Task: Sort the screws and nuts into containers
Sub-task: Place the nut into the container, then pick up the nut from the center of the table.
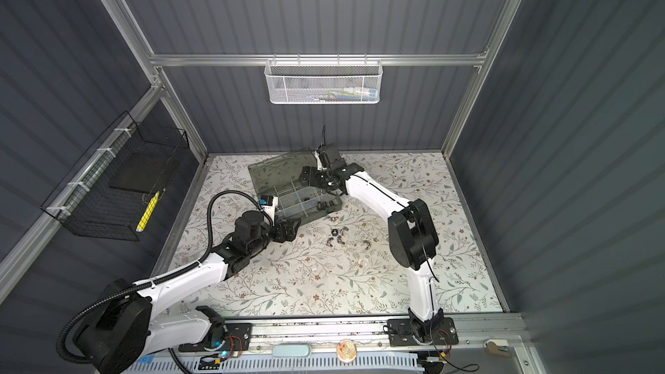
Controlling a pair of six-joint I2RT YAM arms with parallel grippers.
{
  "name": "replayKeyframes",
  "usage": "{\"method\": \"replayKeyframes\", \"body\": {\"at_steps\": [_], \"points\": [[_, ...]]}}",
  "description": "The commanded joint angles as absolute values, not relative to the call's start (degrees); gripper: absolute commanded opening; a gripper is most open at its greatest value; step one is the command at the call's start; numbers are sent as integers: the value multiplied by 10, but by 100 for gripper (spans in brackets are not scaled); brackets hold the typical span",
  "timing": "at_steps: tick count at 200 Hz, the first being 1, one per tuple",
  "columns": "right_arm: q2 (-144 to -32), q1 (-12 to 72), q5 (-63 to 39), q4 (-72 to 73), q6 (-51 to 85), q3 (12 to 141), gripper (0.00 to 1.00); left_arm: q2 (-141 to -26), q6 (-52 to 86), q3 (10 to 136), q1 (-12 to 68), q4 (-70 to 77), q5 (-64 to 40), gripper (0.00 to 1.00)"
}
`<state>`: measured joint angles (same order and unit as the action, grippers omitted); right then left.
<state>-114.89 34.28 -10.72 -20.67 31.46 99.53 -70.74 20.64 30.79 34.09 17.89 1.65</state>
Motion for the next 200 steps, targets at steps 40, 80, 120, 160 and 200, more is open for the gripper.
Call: {"method": "replayKeyframes", "body": {"at_steps": [40,80,120,160,200], "points": [[-1019,331,-61,-203,287,856,99,-720,198,298,341,238,-65,100],[-943,311,-20,-220,261,760,99,-752,208,303,345,259,-100,100],[-918,308,-1,-234,253,678,99,-779,216,310,352,275,-127,100],[-946,330,-6,-206,248,642,85,-777,215,308,352,273,-122,100],[-1003,366,2,-198,258,653,62,-781,214,312,352,269,-125,100]]}}
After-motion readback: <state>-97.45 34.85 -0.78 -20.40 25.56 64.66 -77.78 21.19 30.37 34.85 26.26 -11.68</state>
